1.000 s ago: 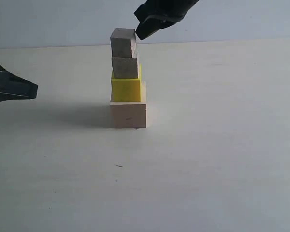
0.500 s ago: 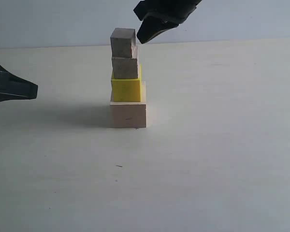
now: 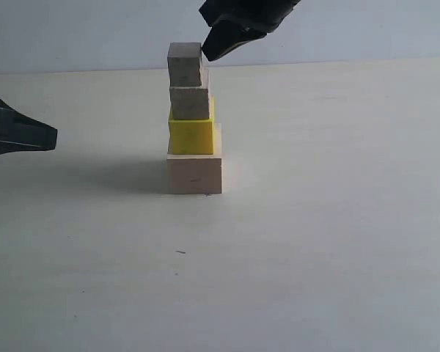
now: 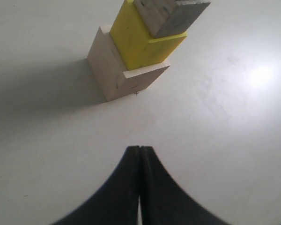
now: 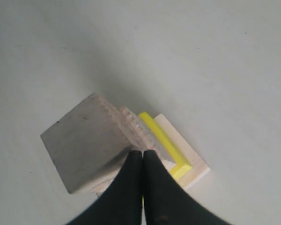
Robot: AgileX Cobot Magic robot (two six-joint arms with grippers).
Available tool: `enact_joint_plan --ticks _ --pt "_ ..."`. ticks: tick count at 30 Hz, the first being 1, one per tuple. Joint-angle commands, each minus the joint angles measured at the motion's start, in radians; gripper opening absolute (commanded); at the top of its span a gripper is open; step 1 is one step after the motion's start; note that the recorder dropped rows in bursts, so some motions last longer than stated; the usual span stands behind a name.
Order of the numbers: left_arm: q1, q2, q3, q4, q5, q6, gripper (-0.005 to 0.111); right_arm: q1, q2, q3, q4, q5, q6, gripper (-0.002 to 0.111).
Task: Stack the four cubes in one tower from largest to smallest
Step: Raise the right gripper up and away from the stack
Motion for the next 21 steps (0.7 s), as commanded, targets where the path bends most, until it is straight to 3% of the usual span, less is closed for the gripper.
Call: enact_joint_plan --ticks 1,21 --pt "0.002 0.002 0.003 -0.006 0.006 -0.004 0.0 0.001 -0.011 -0.005 -0.053 -0.016 0.005 0.0" --pt "0.002 0.002 0.003 -0.006 0.0 -0.004 0.0 0.001 -0.057 -0.005 -0.062 -0.148 0.022 0.0"
